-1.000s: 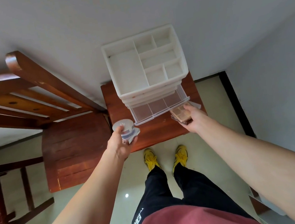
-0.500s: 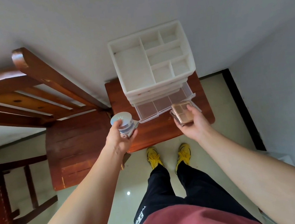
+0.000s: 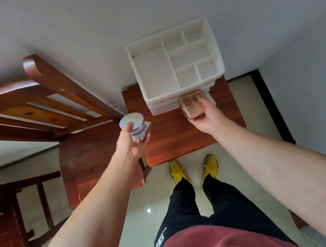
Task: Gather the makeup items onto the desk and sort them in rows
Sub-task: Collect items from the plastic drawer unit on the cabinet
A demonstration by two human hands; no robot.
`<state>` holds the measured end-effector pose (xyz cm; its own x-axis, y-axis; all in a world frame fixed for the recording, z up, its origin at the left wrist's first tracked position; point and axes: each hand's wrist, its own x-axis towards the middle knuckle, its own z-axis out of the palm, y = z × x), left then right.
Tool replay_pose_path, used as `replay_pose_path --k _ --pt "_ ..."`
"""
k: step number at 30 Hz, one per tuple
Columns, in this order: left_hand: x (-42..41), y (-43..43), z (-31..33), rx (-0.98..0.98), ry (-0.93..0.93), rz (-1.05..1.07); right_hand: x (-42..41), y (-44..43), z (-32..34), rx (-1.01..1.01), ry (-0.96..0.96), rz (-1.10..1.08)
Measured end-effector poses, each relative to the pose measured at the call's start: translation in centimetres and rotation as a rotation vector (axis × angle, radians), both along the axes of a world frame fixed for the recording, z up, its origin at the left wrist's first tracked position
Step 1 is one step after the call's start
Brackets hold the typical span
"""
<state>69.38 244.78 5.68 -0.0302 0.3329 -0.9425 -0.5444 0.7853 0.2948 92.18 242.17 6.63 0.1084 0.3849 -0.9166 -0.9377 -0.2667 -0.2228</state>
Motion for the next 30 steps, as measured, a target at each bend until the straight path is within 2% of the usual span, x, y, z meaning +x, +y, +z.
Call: replay_pose_path --k 5,7,12,17,19,23,30 --pt "-0.7 0.2 0.2 0.017 0.009 -0.029 -0.1 -0.2 -1.0 -0.019 -0.027 0.081" --pt "-1.0 -0.3 0.4 0.037 0.022 -0.055 0.1 -0.9 -1.0 -0.049 -0.118 0.279" --pt "-1.6 -2.7 2.2 0.108 0.081 -0.126 0.1 -3.1 0.2 -0.09 -0.508 0.831" --pt "-2.7 -7.0 5.2 0.175 0.126 -0.138 -0.3 -3.9 2.6 0.068 -0.759 1.133" --pt "-3.6 -9.4 6.2 0.195 0.171 -0.081 -1.3 -4.0 3.8 0.168 -0.822 1.263" --pt "-5.6 -15.3 7.7 0.196 0.252 0.035 -3.7 -4.3 5.3 0.311 -0.865 1.46" --pt "-9.3 -32.4 11.0 0.207 0.417 0.363 -14.1 -10.6 8.2 0.652 -0.72 1.865"
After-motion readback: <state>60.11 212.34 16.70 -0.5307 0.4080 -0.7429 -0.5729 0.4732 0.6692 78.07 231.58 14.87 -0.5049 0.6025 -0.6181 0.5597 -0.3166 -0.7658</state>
